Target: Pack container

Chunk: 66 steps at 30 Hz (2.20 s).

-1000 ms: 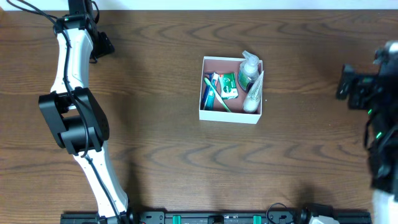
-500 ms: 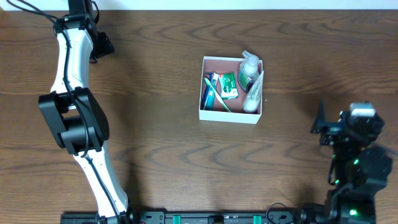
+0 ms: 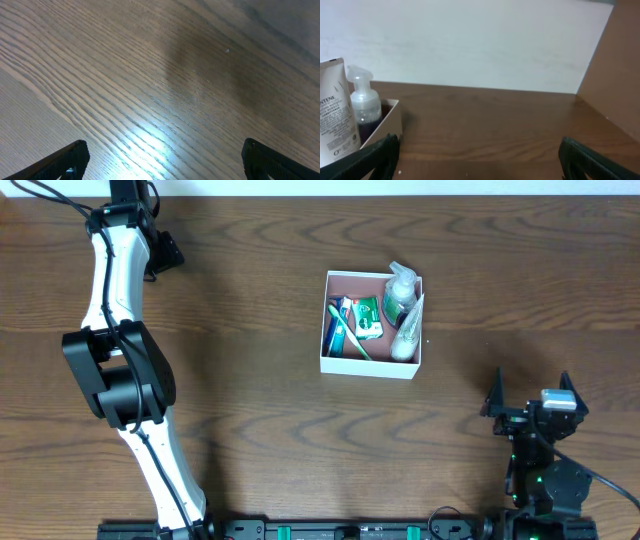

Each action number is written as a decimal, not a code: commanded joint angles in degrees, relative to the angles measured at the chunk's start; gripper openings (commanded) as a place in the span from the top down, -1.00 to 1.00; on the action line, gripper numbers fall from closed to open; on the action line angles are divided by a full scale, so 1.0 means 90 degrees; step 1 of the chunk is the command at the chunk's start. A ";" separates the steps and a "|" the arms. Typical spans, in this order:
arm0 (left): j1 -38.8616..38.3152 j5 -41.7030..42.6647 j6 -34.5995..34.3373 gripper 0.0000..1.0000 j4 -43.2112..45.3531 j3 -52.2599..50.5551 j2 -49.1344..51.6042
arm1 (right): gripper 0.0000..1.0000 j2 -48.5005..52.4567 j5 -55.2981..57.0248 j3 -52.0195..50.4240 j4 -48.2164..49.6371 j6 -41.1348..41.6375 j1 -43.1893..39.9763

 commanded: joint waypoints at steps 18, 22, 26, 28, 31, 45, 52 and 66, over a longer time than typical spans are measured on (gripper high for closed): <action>0.0015 -0.0078 -0.0012 -0.96 -0.0019 0.0129 -0.0248 | -0.98 -0.0588 -0.0024 -0.0478 -0.0442 0.0151 0.0556; 0.0015 -0.0078 -0.0012 -0.96 -0.0019 0.0129 -0.0248 | -0.98 -0.0588 0.0029 -0.0478 -0.0663 0.0146 0.0714; 0.0015 -0.0078 -0.0012 -0.96 -0.0019 0.0129 -0.0248 | -0.98 -0.0588 0.0046 -0.0478 -0.0663 0.0146 0.0733; 0.0015 -0.0078 -0.0012 -0.96 -0.0019 0.0129 -0.0248 | -0.98 -0.0588 0.0017 -0.0478 -0.0663 0.0151 0.0733; 0.0015 -0.0078 -0.0012 -0.96 -0.0019 0.0129 -0.0248 | -0.98 -0.0588 0.0019 -0.0478 -0.0653 0.0151 0.0758; 0.0015 -0.0078 -0.0012 -0.96 -0.0019 0.0129 -0.0248 | -0.99 -0.0588 0.0019 -0.0478 -0.0653 0.0148 0.0755; 0.0015 -0.0078 -0.0012 -0.96 -0.0019 0.0129 -0.0248 | -0.99 -0.0588 0.0019 -0.0478 -0.0653 0.0148 0.0755; 0.0015 -0.0078 -0.0012 -0.96 -0.0019 0.0129 -0.0248 | -0.98 -0.0588 0.0019 -0.0478 -0.0653 0.0148 0.0755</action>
